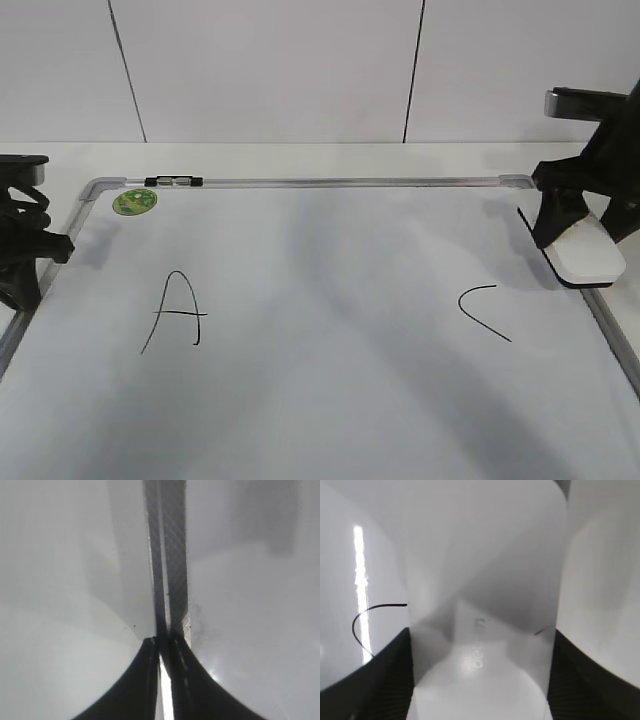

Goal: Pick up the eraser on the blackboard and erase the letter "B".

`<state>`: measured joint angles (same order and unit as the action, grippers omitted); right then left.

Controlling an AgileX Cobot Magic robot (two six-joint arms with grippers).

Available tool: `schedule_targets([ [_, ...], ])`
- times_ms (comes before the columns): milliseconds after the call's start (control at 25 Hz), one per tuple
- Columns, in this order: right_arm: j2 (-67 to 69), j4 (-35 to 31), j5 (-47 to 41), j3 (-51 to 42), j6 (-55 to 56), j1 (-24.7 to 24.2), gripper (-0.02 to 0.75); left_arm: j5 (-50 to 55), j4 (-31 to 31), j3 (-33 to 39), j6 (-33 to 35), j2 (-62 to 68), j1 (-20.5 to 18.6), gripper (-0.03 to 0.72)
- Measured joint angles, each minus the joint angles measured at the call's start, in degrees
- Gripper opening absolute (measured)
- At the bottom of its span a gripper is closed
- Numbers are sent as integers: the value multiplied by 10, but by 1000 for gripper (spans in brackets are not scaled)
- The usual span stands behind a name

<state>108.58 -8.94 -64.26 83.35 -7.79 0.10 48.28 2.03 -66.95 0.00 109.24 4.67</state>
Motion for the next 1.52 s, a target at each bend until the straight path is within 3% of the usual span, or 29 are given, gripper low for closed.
schedule_targets([
  [1520, 28, -3, -12, -8, 14, 0, 519, 0, 0, 0, 0, 0, 0, 34],
])
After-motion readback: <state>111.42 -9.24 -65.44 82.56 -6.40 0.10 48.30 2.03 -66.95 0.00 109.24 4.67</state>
